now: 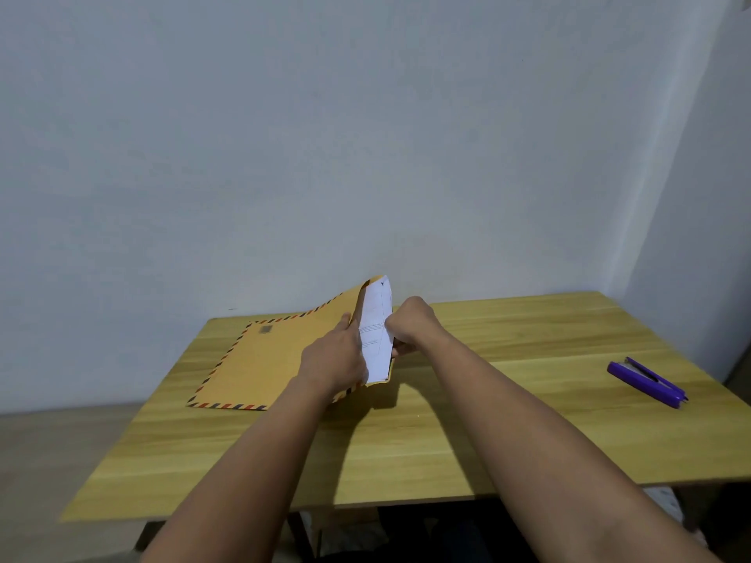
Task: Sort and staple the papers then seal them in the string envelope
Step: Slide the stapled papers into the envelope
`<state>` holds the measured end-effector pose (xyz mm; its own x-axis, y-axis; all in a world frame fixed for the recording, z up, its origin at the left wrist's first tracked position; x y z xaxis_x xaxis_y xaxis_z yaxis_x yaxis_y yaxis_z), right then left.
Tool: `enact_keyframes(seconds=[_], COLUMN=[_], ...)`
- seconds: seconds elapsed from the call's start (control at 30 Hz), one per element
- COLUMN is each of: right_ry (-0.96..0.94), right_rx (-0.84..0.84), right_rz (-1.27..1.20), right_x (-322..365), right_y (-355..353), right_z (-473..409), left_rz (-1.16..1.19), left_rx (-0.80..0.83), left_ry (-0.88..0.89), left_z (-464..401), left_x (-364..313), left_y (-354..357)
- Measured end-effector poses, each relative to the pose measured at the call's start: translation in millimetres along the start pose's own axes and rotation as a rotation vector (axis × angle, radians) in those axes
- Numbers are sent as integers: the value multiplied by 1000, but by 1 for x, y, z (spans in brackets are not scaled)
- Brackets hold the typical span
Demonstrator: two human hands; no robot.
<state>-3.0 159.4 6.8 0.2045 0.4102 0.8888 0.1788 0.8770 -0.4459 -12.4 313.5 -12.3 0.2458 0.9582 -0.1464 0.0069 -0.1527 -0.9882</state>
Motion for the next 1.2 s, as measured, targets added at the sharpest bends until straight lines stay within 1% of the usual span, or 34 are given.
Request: enact_keyframes(seconds=[0.13,0.3,0.47,0.6,0.77,0.83,0.93,0.97,1.0,1.03,1.1,1.13,1.17,1.2], right_ry=[13,42,91,103,89,76,73,60,26,-33,-131,-135,-118,-82], right_rx=[5,50,148,184,140,122,166,155,108,24,-153,-192,-171,-105], right_rz=[-5,-26,-76,-104,-78,-83,-147,-151,-120,-47,175,258,303,298], right_x=[4,4,-4,-10,-14,-14,-12,-11,-10,-9,-8,-9,-12,-16], right_y=[13,29,40,40,37,40,41,38,33,26,8,1,-4,-6], right_z=[-3,-9,-9,-11,-16,-16,-13,-12,-12,-14,-13,-10,-7,-4], left_rz=[50,78,82,107,123,142,142,133,123,109,97,100,107,124], left_rx=[-69,-124,-119,-106,-151,-147,-121,-109,-93,-74,-32,-21,-20,-29], left_ry=[76,115,87,83,102,81,47,32,21,12,6,-4,-22,-44], left_z=[4,10,11,6,7,5,1,0,-3,-6,-9,-11,-13,-13], left_x=[-10,-16,-6,-1,-10,-7,0,1,3,4,4,4,2,-1], left_y=[-5,-8,-1,6,3,0,1,3,6,10,16,20,23,24])
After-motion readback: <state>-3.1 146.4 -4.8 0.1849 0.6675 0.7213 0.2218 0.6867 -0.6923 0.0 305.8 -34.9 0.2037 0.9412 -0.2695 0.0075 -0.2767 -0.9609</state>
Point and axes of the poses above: each hand's wrist, its own z-axis away from the middle knuckle, its own y-axis out of the palm, x = y × z, the point moved 2 cm from there along -z, towards the middle knuckle, and after that the axes turned 5 degrees about -y, right-handed, at the moved point
